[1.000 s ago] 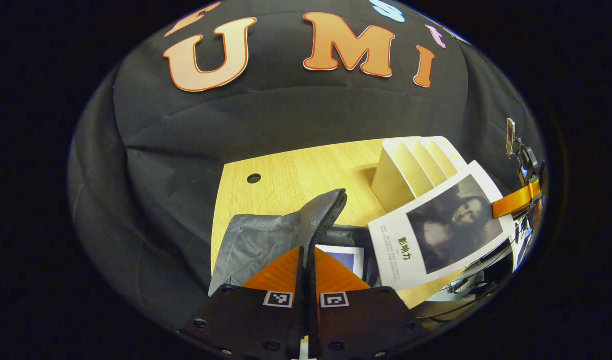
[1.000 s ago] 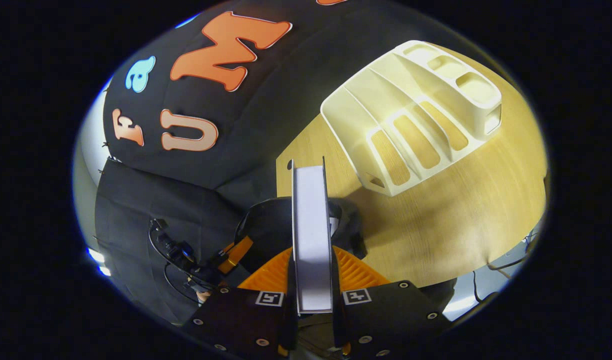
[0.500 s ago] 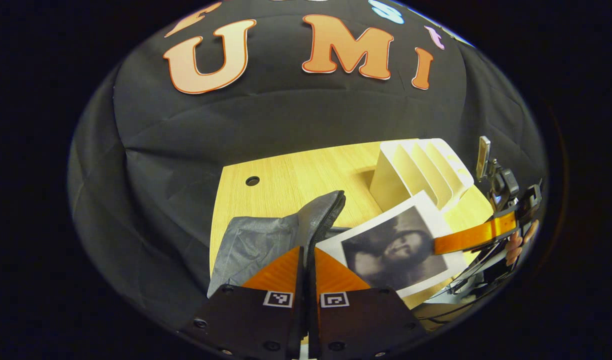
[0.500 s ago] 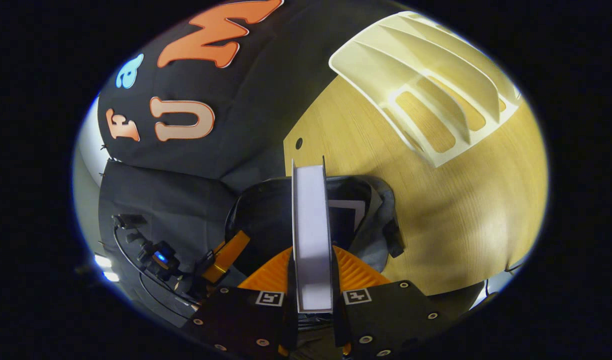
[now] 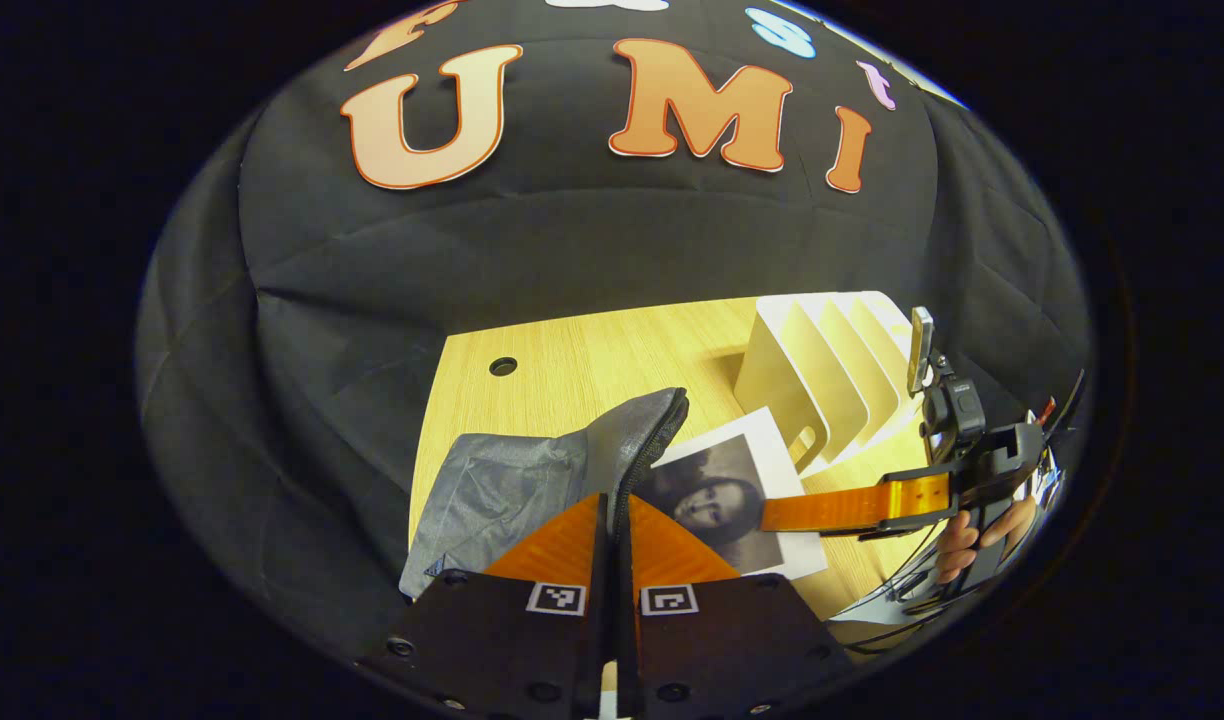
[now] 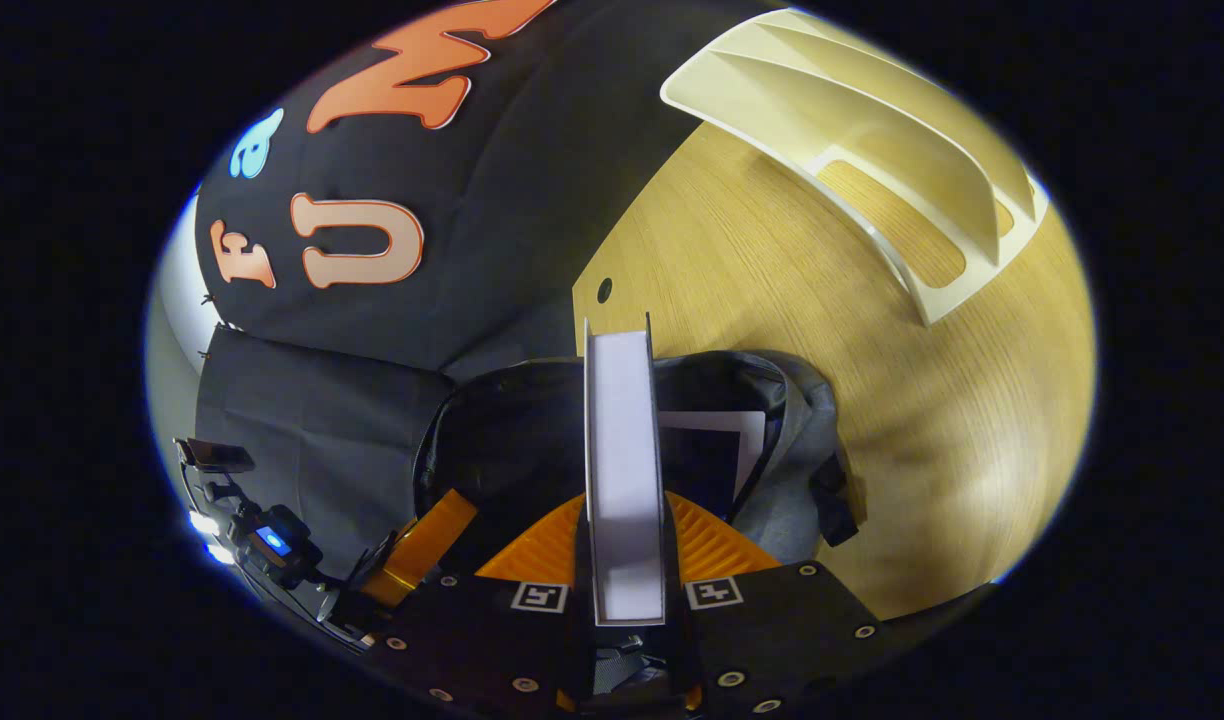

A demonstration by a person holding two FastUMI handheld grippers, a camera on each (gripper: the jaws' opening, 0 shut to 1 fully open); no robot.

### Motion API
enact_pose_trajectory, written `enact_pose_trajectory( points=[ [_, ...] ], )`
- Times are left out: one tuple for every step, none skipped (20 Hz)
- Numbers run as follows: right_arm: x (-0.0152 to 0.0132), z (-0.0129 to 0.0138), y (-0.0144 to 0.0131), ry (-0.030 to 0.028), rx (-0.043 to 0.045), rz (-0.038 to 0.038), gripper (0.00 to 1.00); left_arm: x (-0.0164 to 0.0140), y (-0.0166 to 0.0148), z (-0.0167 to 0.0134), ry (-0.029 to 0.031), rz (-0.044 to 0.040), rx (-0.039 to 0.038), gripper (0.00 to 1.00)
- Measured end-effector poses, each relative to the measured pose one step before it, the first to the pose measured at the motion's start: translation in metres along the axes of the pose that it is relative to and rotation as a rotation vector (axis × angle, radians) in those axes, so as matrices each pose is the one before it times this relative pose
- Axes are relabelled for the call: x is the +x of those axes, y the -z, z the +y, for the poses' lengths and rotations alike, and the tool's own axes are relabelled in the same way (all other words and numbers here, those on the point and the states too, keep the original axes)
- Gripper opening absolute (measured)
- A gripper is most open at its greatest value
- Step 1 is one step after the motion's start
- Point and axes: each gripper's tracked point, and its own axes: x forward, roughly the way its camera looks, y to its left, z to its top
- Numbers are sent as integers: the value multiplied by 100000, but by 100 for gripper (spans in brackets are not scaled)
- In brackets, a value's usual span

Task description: Open the schoolbag, grab two books from the bookshelf and put them into the schoolbag.

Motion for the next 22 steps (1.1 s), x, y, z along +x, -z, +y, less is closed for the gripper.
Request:
enact_pose_trajectory(
  points=[
    [577,-43,347,57,519,-19,28,-51,11,-193,-175,-111,57,6],
    [613,20,503,-112,801,-119,28,-198,55,-261,249,285,416,6],
    [600,89,106,-465,-329,-1334,28,-69,-385,-81,-629,-1678,565,6],
    [524,-258,497,684,-732,-158,28,-197,-44,-448,853,64,811,6],
    [627,44,172,-415,-356,-66,28,-34,-31,-400,178,-271,620,6],
    [444,3,139,359,-356,67,29,-83,-97,-398,760,-245,211,6],
    [464,85,-24,-81,279,-165,29,-51,158,-227,90,-126,-261,6],
    [507,154,17,397,-341,-235,29,-40,-65,-257,494,-165,-414,6],
    [450,22,-42,461,-272,-237,29,-45,117,-106,-5,-176,-436,6],
    [397,47,108,523,-476,-176,29,-19,16,-159,302,161,-176,6],
    [393,-82,231,709,-497,506,29,-31,17,-42,-179,-199,-138,6],
    [503,-59,120,652,-656,727,29,-73,46,-107,548,119,148,6],
    [427,-59,408,762,-291,1175,30,32,74,-66,33,-67,-34,6],
    [326,25,438,844,-330,1758,31,135,-68,-80,334,93,-290,6],
    [312,-194,468,1351,46,1992,33,160,90,56,499,57,-693,6],
    [388,-540,578,3001,-264,2564,35,148,36,109,434,15,-987,6],
    [-158,-483,538,4262,-269,3003,37,-24,209,-43,136,22,-947,6],
    [-219,-295,488,3252,-1787,3566,45,140,-22,357,-985,-807,-1135,6],
    [-108,131,135,458,-2521,1221,50,-18,96,214,-509,-451,-1236,6],
    [-541,239,-200,209,-3080,1200,39,-156,133,62,-840,78,-1142,7],
    [-476,131,-203,365,-2417,1006,59,93,107,-35,-1101,-247,-1184,9],
    [-966,136,-75,594,-2279,371,73,-102,40,-199,-958,-505,-901,11]
  ],
)
